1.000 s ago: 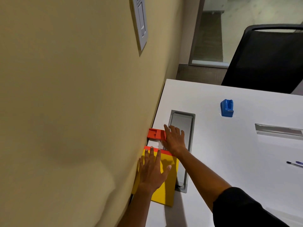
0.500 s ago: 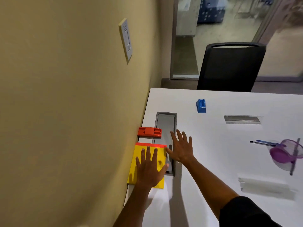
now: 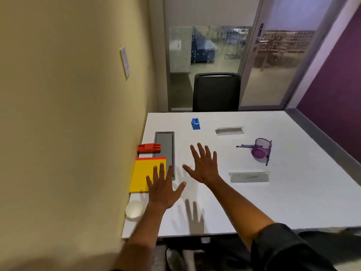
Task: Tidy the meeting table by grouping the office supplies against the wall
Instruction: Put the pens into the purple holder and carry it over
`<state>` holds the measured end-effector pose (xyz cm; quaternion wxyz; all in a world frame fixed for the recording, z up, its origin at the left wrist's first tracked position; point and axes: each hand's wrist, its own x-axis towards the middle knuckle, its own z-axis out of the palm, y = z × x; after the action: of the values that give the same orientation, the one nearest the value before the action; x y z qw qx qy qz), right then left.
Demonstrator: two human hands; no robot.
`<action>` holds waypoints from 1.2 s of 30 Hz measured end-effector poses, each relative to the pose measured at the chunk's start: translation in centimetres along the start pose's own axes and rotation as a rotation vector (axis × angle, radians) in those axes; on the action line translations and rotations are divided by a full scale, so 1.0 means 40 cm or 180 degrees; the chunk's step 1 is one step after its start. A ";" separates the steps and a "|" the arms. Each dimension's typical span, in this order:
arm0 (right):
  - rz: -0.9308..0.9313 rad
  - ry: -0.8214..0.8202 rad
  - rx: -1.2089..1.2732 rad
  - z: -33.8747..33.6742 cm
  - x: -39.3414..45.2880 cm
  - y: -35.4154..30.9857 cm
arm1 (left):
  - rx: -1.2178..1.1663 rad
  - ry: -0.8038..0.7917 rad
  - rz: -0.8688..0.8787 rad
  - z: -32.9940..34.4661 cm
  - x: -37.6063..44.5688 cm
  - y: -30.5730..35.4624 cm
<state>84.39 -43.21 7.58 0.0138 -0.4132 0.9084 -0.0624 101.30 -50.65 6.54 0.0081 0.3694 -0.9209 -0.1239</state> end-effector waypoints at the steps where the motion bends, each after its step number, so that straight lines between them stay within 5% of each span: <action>1: 0.0042 0.0040 -0.0006 -0.018 -0.032 0.018 | -0.0002 0.0008 0.0040 -0.003 -0.024 0.022; 22: 0.1556 0.0424 -0.0243 -0.257 -0.571 0.700 | -0.0082 -0.0231 0.1613 0.074 -0.262 0.745; 36: 0.2131 0.0478 -0.0069 -0.282 -0.787 1.452 | 0.0291 -0.0569 0.2053 0.360 -0.332 1.497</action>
<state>60.73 19.42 10.70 -0.0378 -0.0865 0.9927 -0.0750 68.81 3.31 7.62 -0.0505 0.0468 -0.9920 -0.1054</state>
